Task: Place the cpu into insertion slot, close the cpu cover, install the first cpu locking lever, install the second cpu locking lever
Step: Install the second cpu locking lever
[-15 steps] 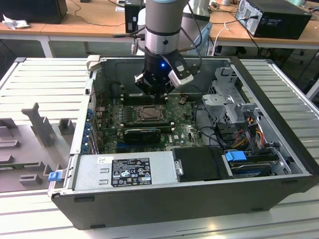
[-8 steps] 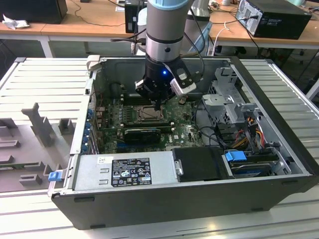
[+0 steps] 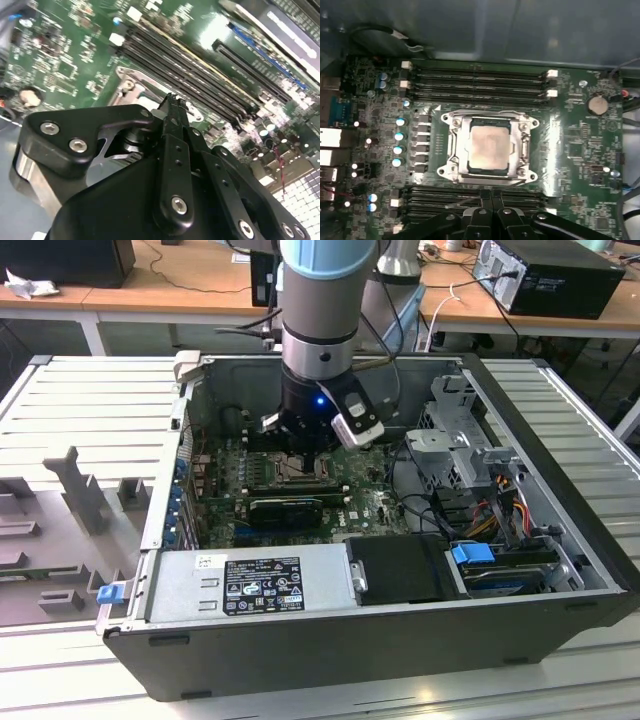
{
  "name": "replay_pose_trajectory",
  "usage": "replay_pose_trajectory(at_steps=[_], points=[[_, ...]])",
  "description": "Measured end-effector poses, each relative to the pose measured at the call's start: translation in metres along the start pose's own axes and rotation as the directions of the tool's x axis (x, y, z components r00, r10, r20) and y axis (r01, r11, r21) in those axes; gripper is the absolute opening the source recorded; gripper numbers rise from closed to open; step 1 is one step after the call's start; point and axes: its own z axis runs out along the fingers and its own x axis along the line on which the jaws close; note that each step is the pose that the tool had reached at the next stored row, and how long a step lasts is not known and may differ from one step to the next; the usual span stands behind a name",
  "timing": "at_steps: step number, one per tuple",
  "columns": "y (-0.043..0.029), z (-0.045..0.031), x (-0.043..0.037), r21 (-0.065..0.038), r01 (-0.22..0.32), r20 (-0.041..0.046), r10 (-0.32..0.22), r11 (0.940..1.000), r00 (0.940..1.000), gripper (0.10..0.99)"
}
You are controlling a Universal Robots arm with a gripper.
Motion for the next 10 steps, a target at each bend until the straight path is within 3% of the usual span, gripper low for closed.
replay_pose_trajectory(at_steps=[6,10], points=[[-0.0002,0.0084,0.012,0.0,-0.007,0.0007,0.007,1.0,1.0,0.106],[-0.0011,0.0186,0.0142,0.0,-0.008,0.0007,0.008,1.0,1.0,0.106]])
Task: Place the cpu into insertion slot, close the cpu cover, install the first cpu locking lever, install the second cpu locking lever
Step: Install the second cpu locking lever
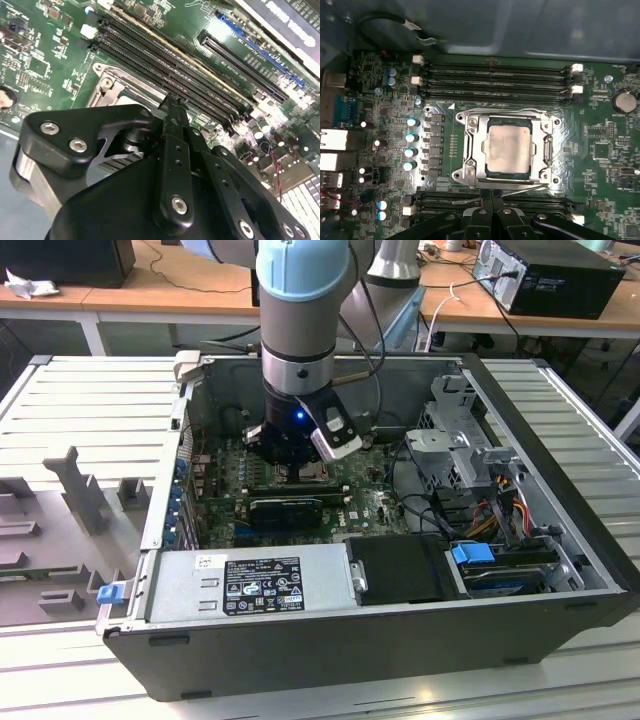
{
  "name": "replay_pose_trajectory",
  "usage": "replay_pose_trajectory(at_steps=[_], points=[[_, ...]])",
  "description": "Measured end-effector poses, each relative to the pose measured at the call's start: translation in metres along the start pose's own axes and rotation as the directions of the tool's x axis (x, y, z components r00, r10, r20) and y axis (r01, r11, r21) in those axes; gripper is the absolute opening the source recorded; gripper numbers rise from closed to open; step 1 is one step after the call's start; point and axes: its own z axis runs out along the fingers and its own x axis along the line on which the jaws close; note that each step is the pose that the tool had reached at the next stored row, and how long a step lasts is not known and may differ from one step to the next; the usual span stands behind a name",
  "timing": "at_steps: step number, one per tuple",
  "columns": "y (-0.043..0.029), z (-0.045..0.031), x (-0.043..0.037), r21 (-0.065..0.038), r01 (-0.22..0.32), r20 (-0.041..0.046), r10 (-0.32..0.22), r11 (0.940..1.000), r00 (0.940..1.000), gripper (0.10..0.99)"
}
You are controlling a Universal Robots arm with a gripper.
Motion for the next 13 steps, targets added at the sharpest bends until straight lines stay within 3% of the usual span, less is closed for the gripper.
replay_pose_trajectory(at_steps=[1,2,3,4,5,7,11,13], points=[[-0.0002,0.0018,0.001,-0.002,-0.001,0.0001,0.001,1.0,1.0,0.106],[-0.0007,0.0019,0.0033,-0.022,0.0,0.0009,0.001,0.9998,1.0,0.106],[-0.003,0.0018,0.0046,-0.05,-0.001,0.0021,0.001,0.9988,1.0,0.106],[-0.007,0.0016,0.0056,-0.065,-0.001,0.0028,0.001,0.9979,1.0,0.106],[-0.0126,0.0014,0.0071,-0.073,-0.001,0.0031,0.001,0.9973,1.0,0.106],[-0.0152,0.0012,0.0095,-0.079,0.0,0.0033,0.0,0.9968,1.0,0.106],[-0.0164,0.0019,0.0131,-0.123,0.016,0.0039,-0.016,0.9922,0.9999,0.106],[-0.018,0.0032,0.0152,-0.129,0.023,0.0035,-0.023,0.9914,0.9997,0.106]])
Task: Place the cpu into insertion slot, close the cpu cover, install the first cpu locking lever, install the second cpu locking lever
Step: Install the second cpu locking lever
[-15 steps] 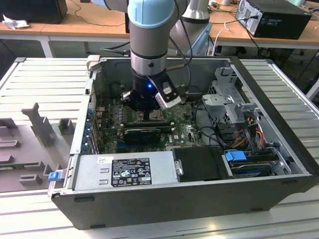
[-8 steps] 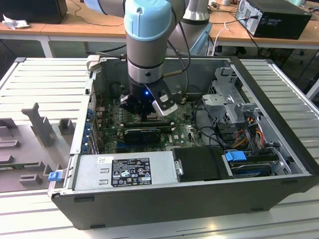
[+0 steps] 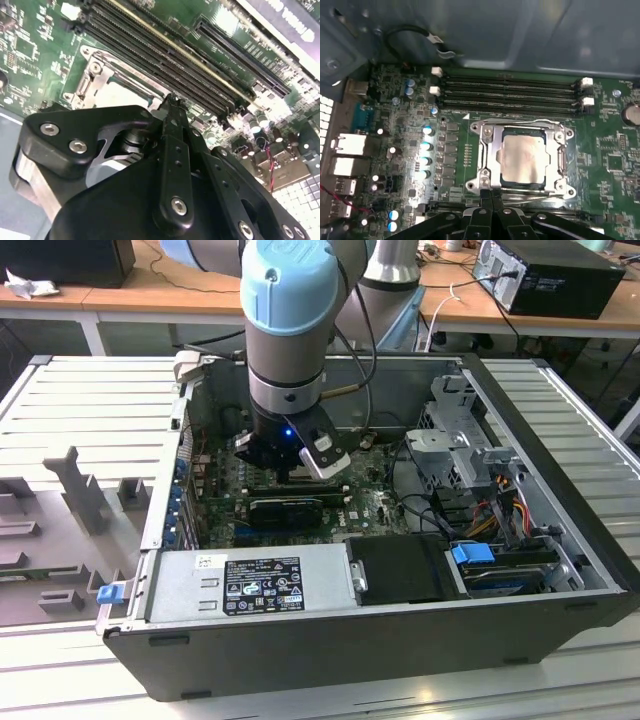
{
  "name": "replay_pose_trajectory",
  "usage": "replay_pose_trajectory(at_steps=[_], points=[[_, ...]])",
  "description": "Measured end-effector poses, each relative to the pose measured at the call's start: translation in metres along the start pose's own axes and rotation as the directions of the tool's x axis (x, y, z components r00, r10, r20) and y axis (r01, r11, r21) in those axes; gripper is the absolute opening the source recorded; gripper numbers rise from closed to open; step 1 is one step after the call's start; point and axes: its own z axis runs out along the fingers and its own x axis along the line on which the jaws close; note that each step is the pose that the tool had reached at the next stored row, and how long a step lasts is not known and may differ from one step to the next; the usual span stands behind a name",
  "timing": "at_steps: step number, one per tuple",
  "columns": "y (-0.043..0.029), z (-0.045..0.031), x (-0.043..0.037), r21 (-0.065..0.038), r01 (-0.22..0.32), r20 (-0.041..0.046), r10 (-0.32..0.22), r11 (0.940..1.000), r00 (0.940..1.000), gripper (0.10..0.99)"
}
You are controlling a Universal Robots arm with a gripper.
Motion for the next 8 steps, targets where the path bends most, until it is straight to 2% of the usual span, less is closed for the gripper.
replay_pose_trajectory(at_steps=[2,4,7,8], points=[[-0.0014,0.0006,0.0018,-0.002,0.0,-0.0001,0.0,1.0,1.0,0.106],[-0.0025,0.0017,0.0034,-0.011,0.003,-0.0001,-0.003,0.9999,1.0,0.106],[-0.0045,0.0043,0.0043,-0.018,0.006,-0.0008,-0.006,0.9998,1.0,0.106],[-0.0054,0.0046,0.0051,-0.023,0.007,-0.0007,-0.007,0.9997,1.0,0.106]])
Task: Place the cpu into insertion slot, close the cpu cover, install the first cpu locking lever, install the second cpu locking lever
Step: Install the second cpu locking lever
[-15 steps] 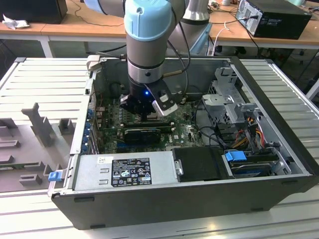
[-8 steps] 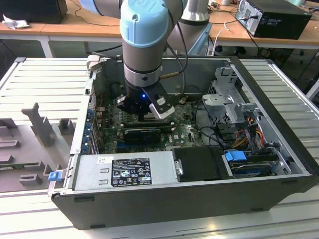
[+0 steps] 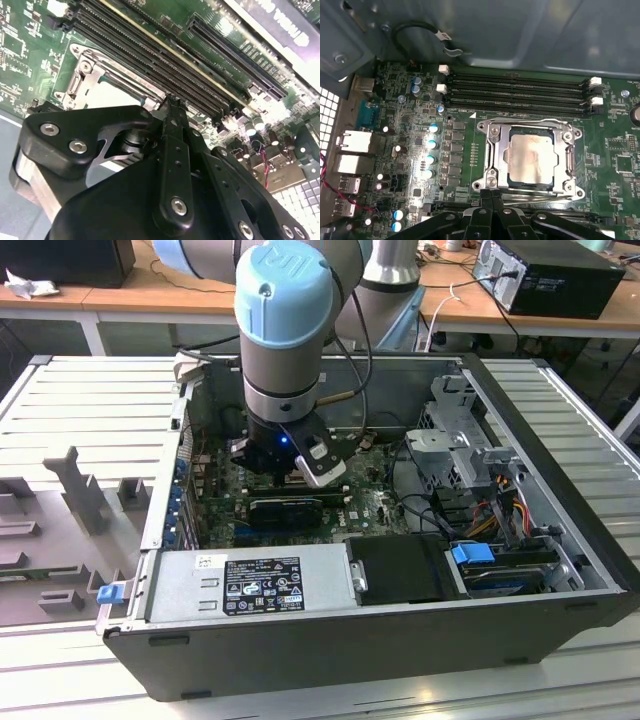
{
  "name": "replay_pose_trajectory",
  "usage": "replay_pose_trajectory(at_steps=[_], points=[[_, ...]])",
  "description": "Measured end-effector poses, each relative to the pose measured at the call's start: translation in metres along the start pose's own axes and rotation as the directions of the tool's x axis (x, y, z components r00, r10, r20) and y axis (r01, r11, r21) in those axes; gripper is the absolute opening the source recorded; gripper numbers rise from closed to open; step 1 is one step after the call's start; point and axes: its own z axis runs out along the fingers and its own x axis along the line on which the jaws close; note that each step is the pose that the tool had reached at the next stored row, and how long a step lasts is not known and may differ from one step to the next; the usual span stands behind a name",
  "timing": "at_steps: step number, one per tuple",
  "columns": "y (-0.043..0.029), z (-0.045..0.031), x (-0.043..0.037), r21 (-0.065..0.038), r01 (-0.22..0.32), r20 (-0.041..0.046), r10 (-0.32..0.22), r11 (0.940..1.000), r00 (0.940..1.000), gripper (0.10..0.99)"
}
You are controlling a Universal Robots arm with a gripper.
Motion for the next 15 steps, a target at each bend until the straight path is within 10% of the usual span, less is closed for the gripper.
replay_pose_trajectory(at_steps=[15], points=[[-0.0084,0.0099,0.005,-0.075,0.001,0.005,-0.001,0.9972,1.0,0.106]])
